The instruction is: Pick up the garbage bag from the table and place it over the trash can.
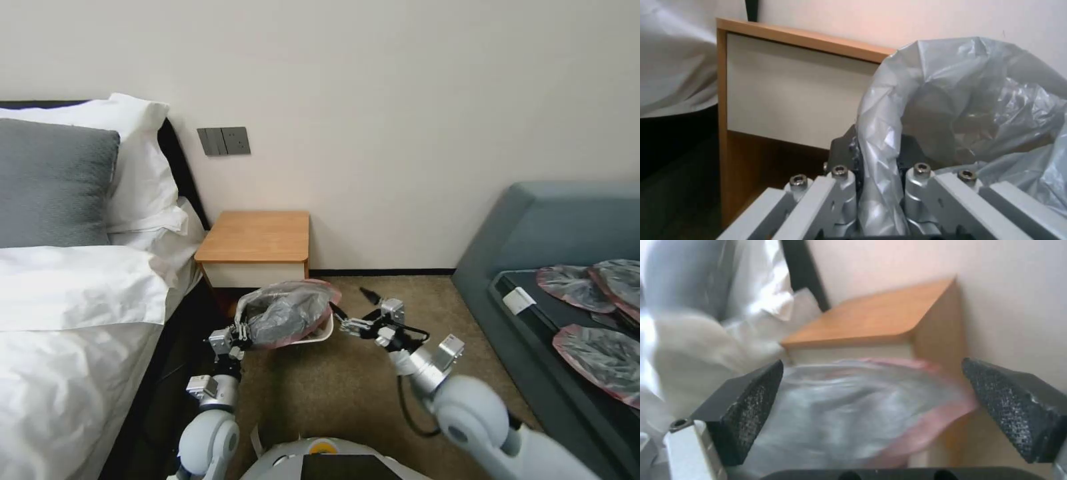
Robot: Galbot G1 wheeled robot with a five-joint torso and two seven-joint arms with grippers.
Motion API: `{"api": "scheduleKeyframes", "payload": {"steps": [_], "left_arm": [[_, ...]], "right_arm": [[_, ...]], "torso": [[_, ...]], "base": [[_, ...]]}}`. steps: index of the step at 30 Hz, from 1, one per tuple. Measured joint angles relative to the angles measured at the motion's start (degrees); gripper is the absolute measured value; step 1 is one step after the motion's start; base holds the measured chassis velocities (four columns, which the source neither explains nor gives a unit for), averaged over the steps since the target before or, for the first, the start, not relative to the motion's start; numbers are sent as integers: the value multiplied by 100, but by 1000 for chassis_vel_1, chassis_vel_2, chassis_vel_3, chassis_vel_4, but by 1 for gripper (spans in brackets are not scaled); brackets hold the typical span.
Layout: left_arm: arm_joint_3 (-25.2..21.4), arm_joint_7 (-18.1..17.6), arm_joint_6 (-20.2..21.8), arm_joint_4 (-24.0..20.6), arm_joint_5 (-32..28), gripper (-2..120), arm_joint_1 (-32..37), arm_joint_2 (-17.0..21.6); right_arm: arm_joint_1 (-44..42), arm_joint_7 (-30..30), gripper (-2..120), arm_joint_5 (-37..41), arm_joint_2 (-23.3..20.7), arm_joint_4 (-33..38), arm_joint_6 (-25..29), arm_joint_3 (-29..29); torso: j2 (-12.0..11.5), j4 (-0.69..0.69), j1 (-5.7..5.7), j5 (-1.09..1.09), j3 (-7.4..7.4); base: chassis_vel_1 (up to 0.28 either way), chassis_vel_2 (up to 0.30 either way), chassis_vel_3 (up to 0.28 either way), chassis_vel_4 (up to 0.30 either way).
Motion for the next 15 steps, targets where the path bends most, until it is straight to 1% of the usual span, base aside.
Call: {"api": "scheduleKeyframes", "payload": {"steps": [1,2,3,4,5,7,8,10,15], "left_arm": [[0,2,-2,0,-1,7,0,-2],[5,29,-38,-3,-11,7,-6,-43],[5,29,-38,-3,-11,7,-6,-43],[3,55,-67,-9,-14,7,-7,-71],[0,82,-100,-10,-14,7,-8,-93],[-4,91,-120,-10,-14,7,-9,-103],[-5,113,-155,-10,-14,7,-16,-126],[-6,124,-166,-10,-14,7,-30,-155],[-5,144,-177,-10,-14,7,-49,-194]], "right_arm": [[8,29,100,34,16,12,-16,-16],[136,498,100,580,306,166,-359,-288],[136,498,100,580,306,166,-359,-288],[206,800,100,759,504,206,-534,-470],[229,970,100,812,684,210,-674,-633],[235,1023,100,813,758,205,-720,-691],[239,1156,100,778,985,147,-848,-871],[235,1206,100,656,1182,40,-928,-1046],[275,1247,100,477,1379,-136,-1013,-1238]], "torso": [[0,0,0,0,0],[0,0,0,1,0],[0,0,0,1,0],[0,0,0,-2,0],[0,0,0,2,0],[0,0,0,2,0],[0,0,0,-2,0],[0,0,0,1,0],[0,-1,0,1,0]], "base": [[0,0,0,0],[0,0,0,0],[0,0,0,0],[0,0,0,0],[0,0,0,0],[0,0,0,0],[0,0,0,0],[0,0,0,0],[0,0,0,0]]}}
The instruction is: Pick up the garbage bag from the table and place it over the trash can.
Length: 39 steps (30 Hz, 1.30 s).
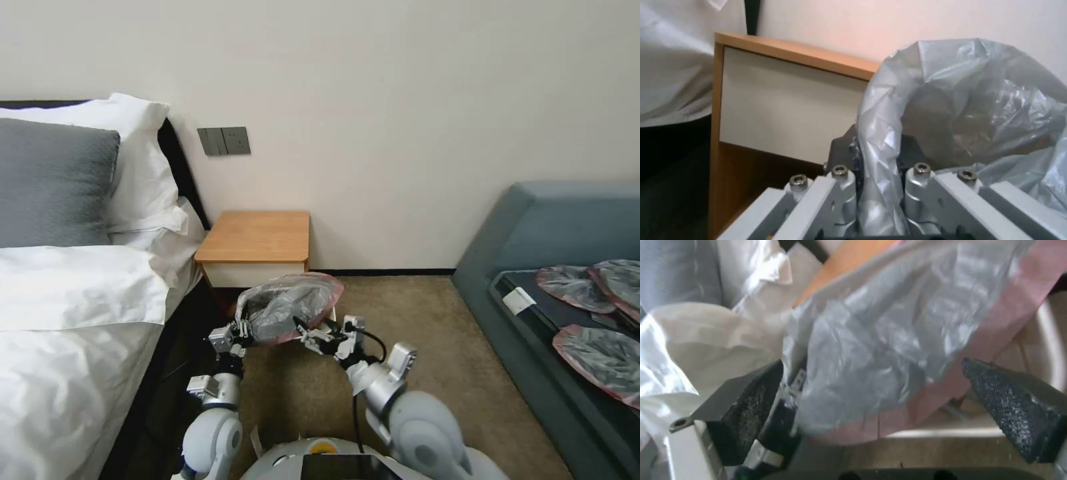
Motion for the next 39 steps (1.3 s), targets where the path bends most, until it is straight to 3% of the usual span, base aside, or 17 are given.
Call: {"api": "scheduleKeyframes", "payload": {"steps": [29,33,39], "left_arm": [[65,75,-60,-112,-53,7,88,-38],[63,73,-60,-100,-53,7,91,-40],[62,66,-53,-80,-50,7,91,-46]], "right_arm": [[165,-330,100,-401,286,-657,69,42],[164,-412,91,-465,294,-658,99,43],[127,-540,68,-619,299,-703,173,37]], "torso": [[0,0,0,0,0],[0,0,0,0,0],[0,0,0,0,0]], "base": [[0,0,0,0],[0,0,0,0],[0,0,0,0]]}}
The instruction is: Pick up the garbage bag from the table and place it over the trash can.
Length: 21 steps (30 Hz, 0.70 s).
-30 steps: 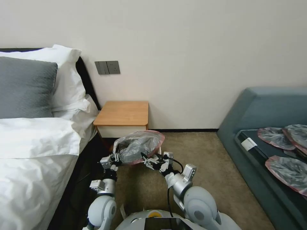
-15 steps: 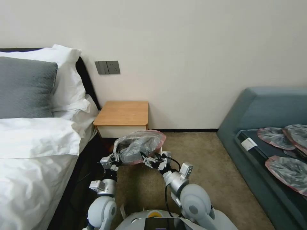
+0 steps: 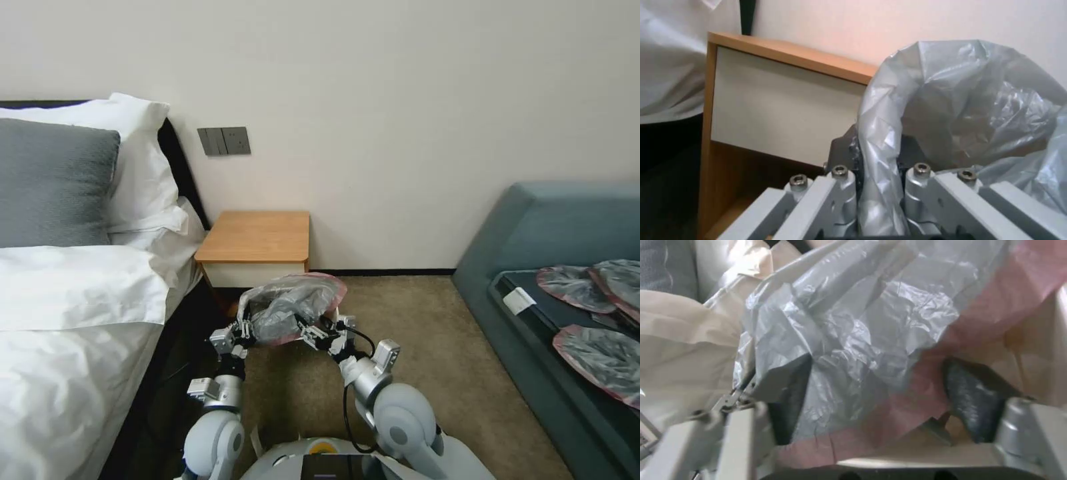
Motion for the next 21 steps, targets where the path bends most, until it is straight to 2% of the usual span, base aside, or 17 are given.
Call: {"api": "scheduleKeyframes", "payload": {"steps": [1,4,5,8,9,12,14,16,19,21], "left_arm": [[0,0,0,0,0,7,0,0],[3,-10,22,36,9,7,-3,1],[3,-10,22,36,9,7,-3,1],[-2,-30,43,44,13,7,-8,7],[-2,-30,43,44,13,7,-8,7],[-15,-105,105,44,16,7,-22,11],[-19,-131,123,44,19,7,-28,9],[-27,-185,152,41,22,7,-42,-5],[-38,-212,174,22,22,7,-49,-9],[-75,-249,187,7,13,7,-64,-11]], "right_arm": [[0,0,68,0,0,0,0,0],[-10,-157,51,-221,2,-45,65,0],[-10,-157,51,-221,2,-45,65,0],[-19,-222,38,-332,-14,-52,95,4],[-19,-222,38,-332,-14,-52,95,4],[-50,-274,22,-423,-20,-45,125,6],[-68,-283,18,-437,-20,-30,133,5],[-120,-306,7,-487,-21,5,150,-14],[-176,-308,0,-543,-27,38,174,-22],[-275,-318,0,-601,-59,143,186,-23]], "torso": [[0,0,0,0,0],[0,0,0,0,0],[0,0,0,0,0],[0,0,0,0,0],[0,0,0,0,0],[0,0,0,0,0],[0,0,0,0,0],[0,0,0,0,0],[0,0,0,0,0],[0,0,0,0,0]], "base": [[0,0,0,0],[0,0,0,0],[0,0,0,0],[0,0,0,0],[0,0,0,0],[0,0,0,0],[0,0,0,0],[0,0,0,0],[0,0,0,0],[0,0,0,0]]}}
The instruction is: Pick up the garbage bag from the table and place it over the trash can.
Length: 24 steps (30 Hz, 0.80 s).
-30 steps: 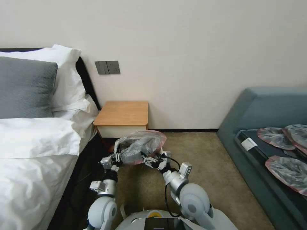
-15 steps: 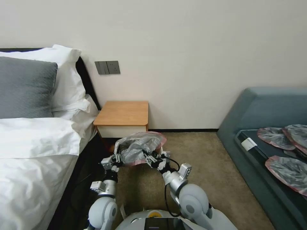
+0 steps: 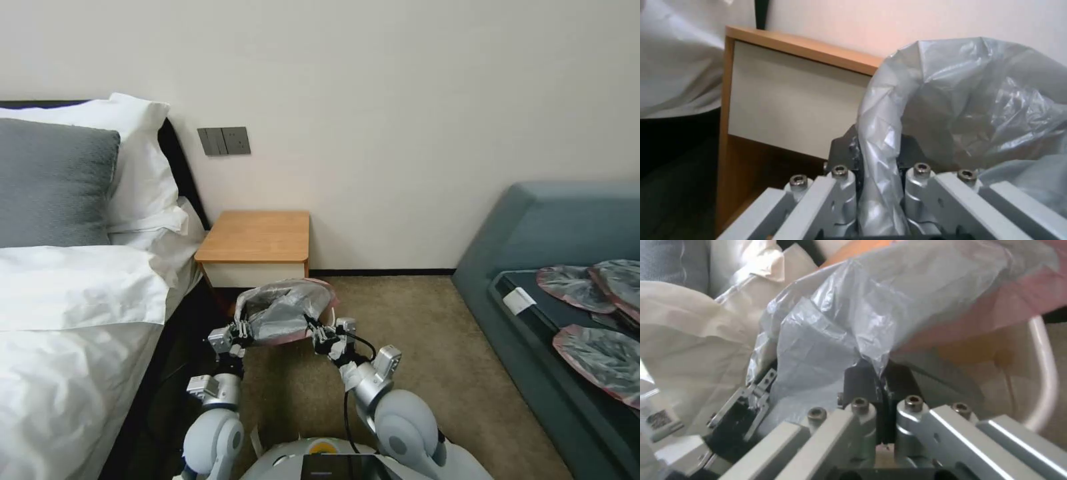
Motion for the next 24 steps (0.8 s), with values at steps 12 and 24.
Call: {"api": "scheduleKeyframes", "payload": {"steps": [12,24], "left_arm": [[-62,-146,95,-25,-151,7,-41,-26],[-131,-336,248,-165,-446,7,-50,-51]], "right_arm": [[-357,-82,0,-260,-101,193,71,85],[-740,-305,0,-715,-165,37,307,301]], "torso": [[0,0,0,0,0],[0,0,0,0,0]], "base": [[0,0,0,0],[0,0,0,0]]}}
